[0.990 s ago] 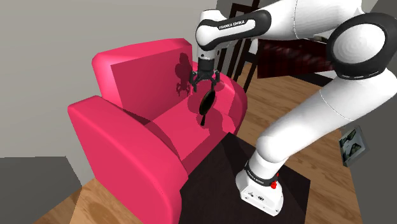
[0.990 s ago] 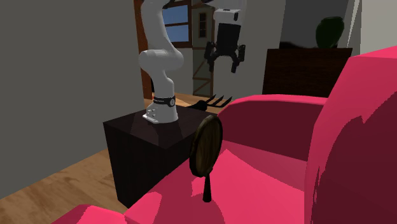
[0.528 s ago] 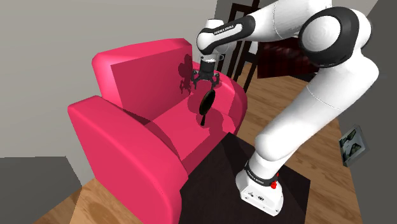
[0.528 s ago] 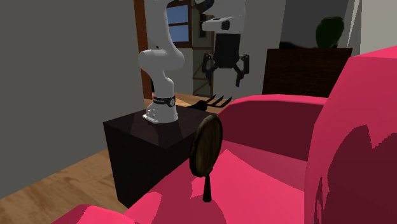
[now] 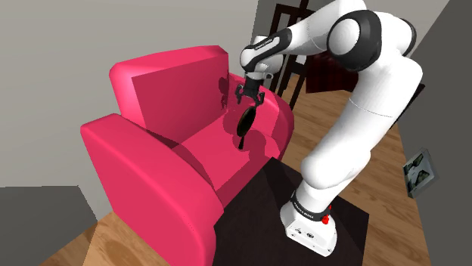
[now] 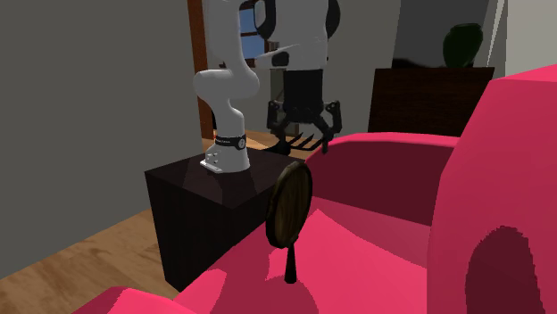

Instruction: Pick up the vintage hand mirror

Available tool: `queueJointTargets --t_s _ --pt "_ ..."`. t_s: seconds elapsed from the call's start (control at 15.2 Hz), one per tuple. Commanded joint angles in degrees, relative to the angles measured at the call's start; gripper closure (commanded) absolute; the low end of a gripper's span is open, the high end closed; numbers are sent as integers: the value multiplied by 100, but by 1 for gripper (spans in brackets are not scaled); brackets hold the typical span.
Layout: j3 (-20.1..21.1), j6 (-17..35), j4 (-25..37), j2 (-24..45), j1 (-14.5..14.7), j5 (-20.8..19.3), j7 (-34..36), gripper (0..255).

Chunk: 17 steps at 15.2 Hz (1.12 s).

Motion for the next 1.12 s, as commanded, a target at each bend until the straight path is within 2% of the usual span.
queueJointTargets --t_s 0.0,0.66,0.73,1.06 --pt "-119 240 46 183 -117 93 281 0" --pt "-139 857 -147 588 -156 238 248 0" --pt "-138 844 -131 592 -155 238 251 255" --pt "-138 843 -129 594 -156 238 250 255"
